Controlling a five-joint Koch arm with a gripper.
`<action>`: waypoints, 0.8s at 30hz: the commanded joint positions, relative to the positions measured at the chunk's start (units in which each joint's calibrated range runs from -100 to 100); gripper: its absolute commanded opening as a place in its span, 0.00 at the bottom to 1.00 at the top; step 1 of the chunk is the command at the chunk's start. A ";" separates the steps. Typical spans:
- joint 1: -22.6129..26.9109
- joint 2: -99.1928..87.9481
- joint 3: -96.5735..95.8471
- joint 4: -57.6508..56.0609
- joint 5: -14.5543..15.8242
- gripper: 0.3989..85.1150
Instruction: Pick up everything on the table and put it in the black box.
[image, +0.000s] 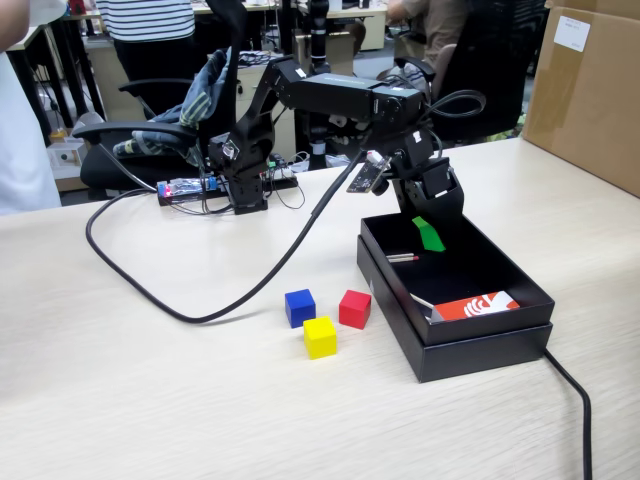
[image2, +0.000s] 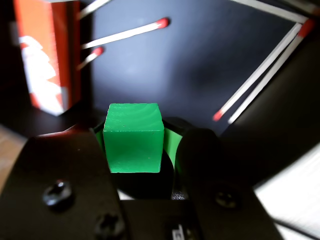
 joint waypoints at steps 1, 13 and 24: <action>0.20 -0.96 6.08 -0.98 -0.10 0.16; -1.56 -20.01 5.81 -9.88 -1.37 0.49; -15.53 -38.02 -12.24 -12.47 -10.50 0.49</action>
